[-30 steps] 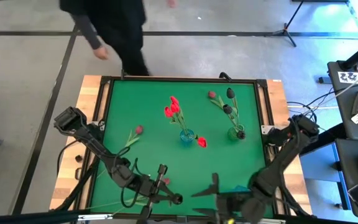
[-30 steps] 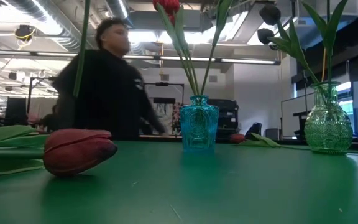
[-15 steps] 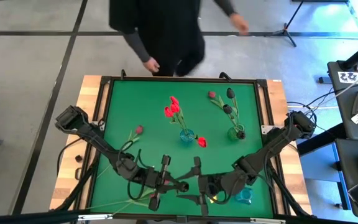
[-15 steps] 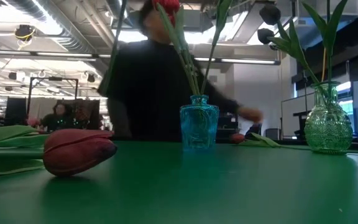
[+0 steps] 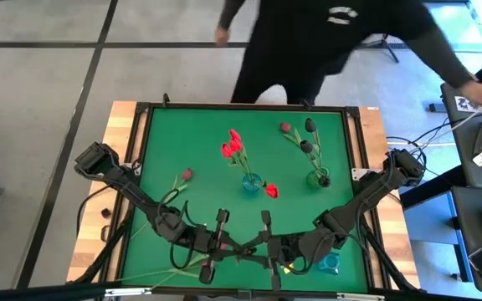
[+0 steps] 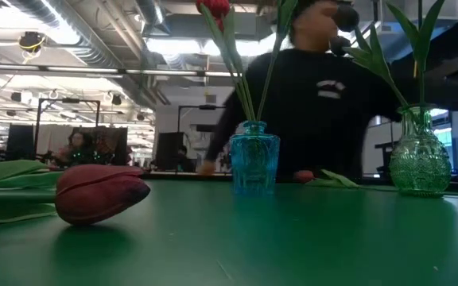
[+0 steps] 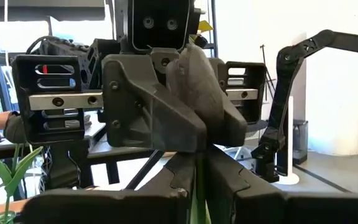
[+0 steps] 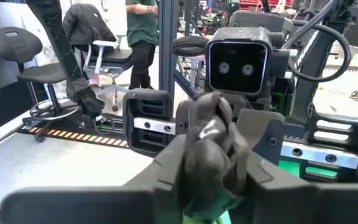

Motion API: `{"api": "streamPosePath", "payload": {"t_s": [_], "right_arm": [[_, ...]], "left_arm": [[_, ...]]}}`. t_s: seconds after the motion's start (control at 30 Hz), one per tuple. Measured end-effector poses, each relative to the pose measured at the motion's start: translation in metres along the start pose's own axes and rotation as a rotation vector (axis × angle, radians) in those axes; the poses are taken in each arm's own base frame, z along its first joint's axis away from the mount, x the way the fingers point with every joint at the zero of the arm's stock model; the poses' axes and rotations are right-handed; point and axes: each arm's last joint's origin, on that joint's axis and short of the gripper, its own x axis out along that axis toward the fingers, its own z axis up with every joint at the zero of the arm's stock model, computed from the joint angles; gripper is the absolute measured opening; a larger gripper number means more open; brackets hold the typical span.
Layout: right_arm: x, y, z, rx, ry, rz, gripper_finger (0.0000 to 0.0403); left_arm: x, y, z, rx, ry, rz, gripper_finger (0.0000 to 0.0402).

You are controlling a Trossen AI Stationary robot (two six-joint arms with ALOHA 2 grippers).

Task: Sort flowers into vase by color
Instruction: Put the black flower in the green vase

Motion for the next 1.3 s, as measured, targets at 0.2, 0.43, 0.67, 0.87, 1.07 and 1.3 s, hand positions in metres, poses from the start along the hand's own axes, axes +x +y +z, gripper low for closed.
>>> {"api": "streamPosePath", "payload": {"t_s": [0.2,0.43,0.67,0.87,1.07,1.3], "right_arm": [[-0.013,0.0,0.01,-0.004,0.008,0.015,0.0048],[-0.071,-0.015,0.053,0.007,0.007,-0.029,0.0046],[-0.161,-0.061,0.103,0.22,0.064,-0.131,0.0046],[-0.234,-0.106,0.114,0.433,0.306,-0.181,0.0046],[-0.267,-0.125,0.098,0.563,0.553,-0.239,0.0046],[-0.289,-0.144,0.099,0.541,0.426,-0.393,0.0046]], "left_arm": [[-0.012,-0.01,0.009,0.009,0.104,0.04,0.0085],[-0.044,-0.038,0.027,0.057,0.218,0.076,0.0141],[-0.077,-0.071,0.031,0.111,0.288,0.152,0.0148],[-0.09,-0.086,0.034,0.052,0.286,0.128,0.0148],[-0.093,-0.088,0.032,0.035,0.297,0.121,0.0148],[-0.09,-0.084,0.03,0.045,0.308,0.139,0.0148]]}}
